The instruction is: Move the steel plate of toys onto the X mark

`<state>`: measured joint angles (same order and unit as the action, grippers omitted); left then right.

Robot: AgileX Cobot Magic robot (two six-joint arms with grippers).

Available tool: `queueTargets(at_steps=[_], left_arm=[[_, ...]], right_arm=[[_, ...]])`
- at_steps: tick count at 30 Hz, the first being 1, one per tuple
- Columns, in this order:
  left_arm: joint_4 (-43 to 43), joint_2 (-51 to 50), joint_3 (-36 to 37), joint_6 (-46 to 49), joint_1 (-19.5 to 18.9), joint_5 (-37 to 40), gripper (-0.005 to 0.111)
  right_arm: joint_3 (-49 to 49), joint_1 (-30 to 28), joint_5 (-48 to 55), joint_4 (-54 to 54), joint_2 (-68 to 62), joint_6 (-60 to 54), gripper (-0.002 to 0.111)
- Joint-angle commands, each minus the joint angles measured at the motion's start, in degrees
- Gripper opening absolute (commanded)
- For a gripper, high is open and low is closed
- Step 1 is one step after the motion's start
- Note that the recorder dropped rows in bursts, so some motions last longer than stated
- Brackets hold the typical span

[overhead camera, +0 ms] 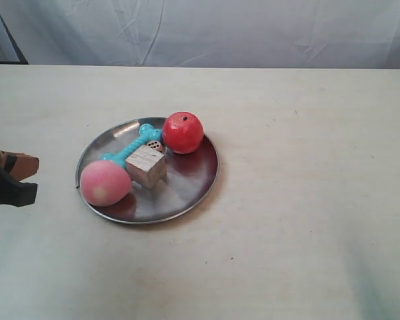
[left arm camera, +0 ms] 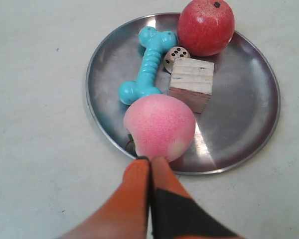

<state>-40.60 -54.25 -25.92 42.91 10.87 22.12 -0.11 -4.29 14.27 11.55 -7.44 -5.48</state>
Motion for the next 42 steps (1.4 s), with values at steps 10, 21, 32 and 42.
queueTargets(at_steps=[10, 21, 32, 42], left_arm=[[-0.2, 0.3, 0.3, -0.2, 0.1, -0.3, 0.000], [1.7, 4.6, 3.3, -0.6, 0.1, -7.6, 0.000], [32.3, 33.8, 13.5, -35.4, 0.1, -8.9, 0.000], [40.2, 49.8, 22.2, -44.5, 0.0, -8.4, 0.000]], right_arm=[[0.1, -0.3, 3.4, 0.6, 0.2, 0.2, -0.001], [0.1, -0.3, 3.4, 0.6, 0.2, 0.2, -0.001], [0.1, -0.3, 3.4, 0.6, 0.2, 0.2, -0.001], [0.1, -0.3, 3.4, 0.6, 0.2, 0.3, -0.001]])
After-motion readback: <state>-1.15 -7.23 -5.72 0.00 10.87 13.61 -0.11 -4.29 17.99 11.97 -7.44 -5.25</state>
